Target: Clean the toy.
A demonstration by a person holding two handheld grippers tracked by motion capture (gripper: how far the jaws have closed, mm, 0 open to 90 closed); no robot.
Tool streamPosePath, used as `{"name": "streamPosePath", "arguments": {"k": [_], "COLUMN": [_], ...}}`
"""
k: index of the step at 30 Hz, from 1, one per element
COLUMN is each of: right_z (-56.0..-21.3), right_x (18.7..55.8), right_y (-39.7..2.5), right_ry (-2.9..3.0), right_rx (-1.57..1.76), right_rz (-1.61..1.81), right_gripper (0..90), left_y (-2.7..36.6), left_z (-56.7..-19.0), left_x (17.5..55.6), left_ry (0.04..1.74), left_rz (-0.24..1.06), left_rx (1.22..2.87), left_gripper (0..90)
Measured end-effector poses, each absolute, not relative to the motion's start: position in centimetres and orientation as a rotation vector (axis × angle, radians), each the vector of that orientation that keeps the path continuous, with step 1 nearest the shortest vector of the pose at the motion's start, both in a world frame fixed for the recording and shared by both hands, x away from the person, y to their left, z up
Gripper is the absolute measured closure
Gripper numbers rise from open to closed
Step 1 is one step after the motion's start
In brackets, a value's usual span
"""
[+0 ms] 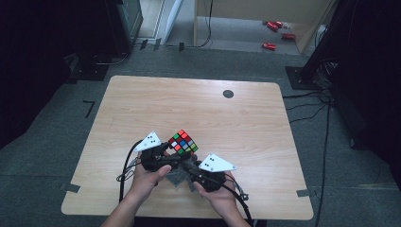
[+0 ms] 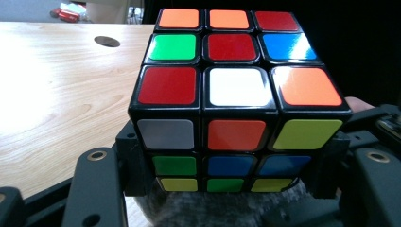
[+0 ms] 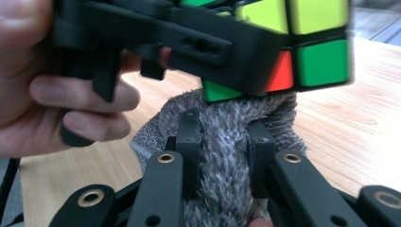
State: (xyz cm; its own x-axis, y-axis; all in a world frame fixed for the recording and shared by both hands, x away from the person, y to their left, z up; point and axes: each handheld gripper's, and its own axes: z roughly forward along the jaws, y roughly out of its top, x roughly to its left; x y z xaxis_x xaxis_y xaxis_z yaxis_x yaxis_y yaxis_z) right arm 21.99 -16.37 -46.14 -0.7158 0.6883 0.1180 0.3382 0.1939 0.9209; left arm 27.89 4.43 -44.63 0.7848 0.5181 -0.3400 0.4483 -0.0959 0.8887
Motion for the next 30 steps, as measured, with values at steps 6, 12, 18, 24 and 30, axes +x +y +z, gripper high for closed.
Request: {"name": "streamPosePath", "arguments": {"k": [6, 12, 18, 24, 30], "right_z": [-45.6, -46.3, -46.0, -46.0, -46.2], "right_x": [23.0, 22.9, 22.8, 22.6, 22.4], "right_y": [-18.6, -17.8, -18.1, -17.8, -17.2], "right_ry": [2.053, 2.111, 2.103, 2.115, 2.15], "right_rx": [1.065, 1.056, 1.019, 0.988, 0.92], "right_rz": [1.553, 1.572, 1.581, 1.581, 1.563], "right_gripper": [74.1, 73.3, 73.9, 73.8, 73.8], "left_y": [4.3, 4.2, 4.4, 4.6, 5.0], "left_z": [-44.5, -44.7, -44.5, -44.6, -44.5], "left_x": [27.6, 27.8, 27.8, 27.9, 28.1], "left_ry": [0.741, 0.761, 0.765, 0.774, 0.788], "left_rz": [0.069, 0.085, 0.081, 0.067, 0.087], "left_rx": [1.721, 1.738, 1.719, 1.711, 1.704], "left_gripper": [35.3, 35.3, 35.3, 35.3, 35.3]}}
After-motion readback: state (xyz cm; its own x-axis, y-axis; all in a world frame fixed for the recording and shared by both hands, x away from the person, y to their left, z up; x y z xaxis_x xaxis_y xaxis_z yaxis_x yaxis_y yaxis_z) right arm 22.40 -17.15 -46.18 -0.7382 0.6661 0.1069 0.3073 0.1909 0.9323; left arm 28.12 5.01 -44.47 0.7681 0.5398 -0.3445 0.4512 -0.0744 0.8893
